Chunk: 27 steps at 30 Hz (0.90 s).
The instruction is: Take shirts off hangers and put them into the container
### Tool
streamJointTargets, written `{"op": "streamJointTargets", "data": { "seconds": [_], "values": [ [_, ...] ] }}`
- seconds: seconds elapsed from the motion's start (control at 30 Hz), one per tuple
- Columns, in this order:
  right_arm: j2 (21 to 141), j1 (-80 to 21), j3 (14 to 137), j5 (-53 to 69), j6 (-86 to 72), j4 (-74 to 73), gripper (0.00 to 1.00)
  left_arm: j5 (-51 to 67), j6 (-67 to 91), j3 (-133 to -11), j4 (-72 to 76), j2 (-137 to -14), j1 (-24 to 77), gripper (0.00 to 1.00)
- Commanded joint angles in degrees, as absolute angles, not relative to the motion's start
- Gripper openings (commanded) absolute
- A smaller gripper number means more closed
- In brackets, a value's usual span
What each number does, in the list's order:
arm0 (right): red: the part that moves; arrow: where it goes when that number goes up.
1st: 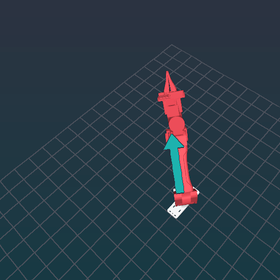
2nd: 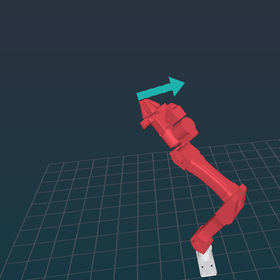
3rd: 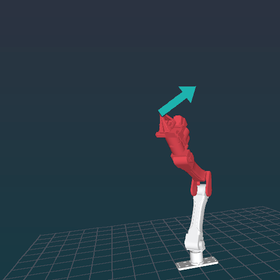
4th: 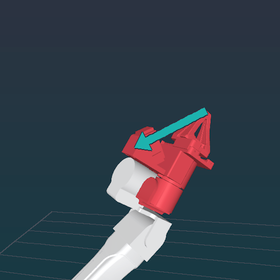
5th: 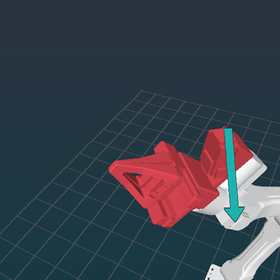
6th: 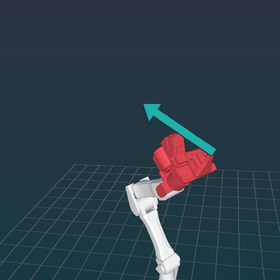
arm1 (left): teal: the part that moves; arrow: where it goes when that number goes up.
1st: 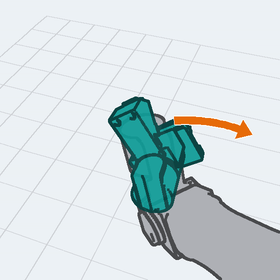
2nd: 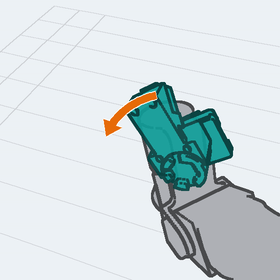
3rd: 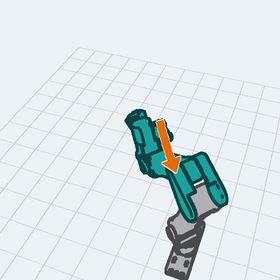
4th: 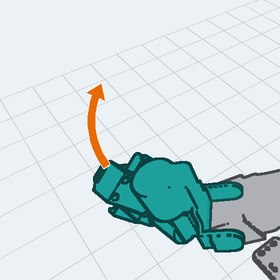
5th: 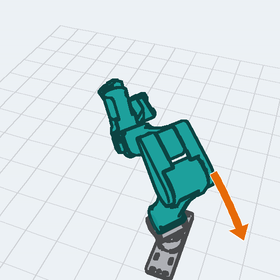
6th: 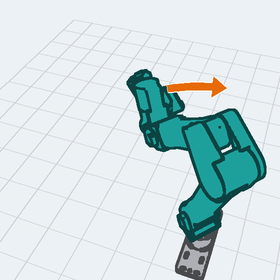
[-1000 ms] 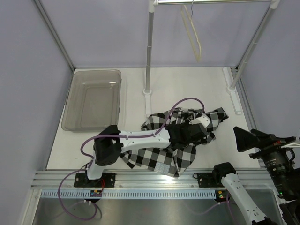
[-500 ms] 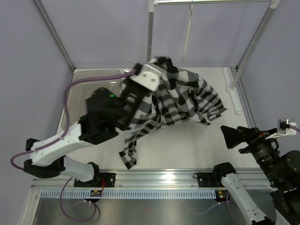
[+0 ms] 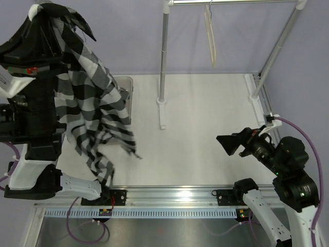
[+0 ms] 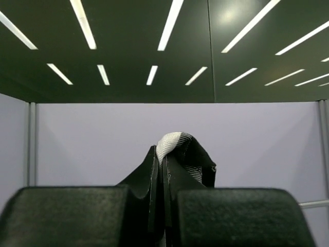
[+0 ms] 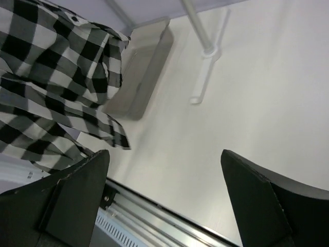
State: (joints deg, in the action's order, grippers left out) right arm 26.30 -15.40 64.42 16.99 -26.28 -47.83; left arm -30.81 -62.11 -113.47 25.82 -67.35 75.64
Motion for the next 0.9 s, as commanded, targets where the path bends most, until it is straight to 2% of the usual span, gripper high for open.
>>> {"op": "streamJointTargets", "data": {
  "seconds": [0.0, 0.3, 0.7, 0.87],
  "values": [
    [28.3, -15.64, 59.34, 32.14, -27.59, -38.86, 0.99, -28.65, -55.56, -120.4, 12.58, -70.48, 75.5, 0.0],
    [32.96, -15.73, 58.7, 50.08, -29.09, -32.69, 0.95, -29.53, -47.38, -124.98, 4.66, -74.53, 75.5, 0.0],
    [30.85, -15.56, 63.28, 46.85, -26.63, -37.09, 0.98, -29.44, -46.66, -124.54, 6.94, -72.16, 74.97, 0.0],
    [30.85, -15.65, 61.7, 47.37, -27.42, -34.19, 0.98, -26.82, -48.26, -122.35, 9.23, -72.69, 66.2, 0.0]
  ]
}}
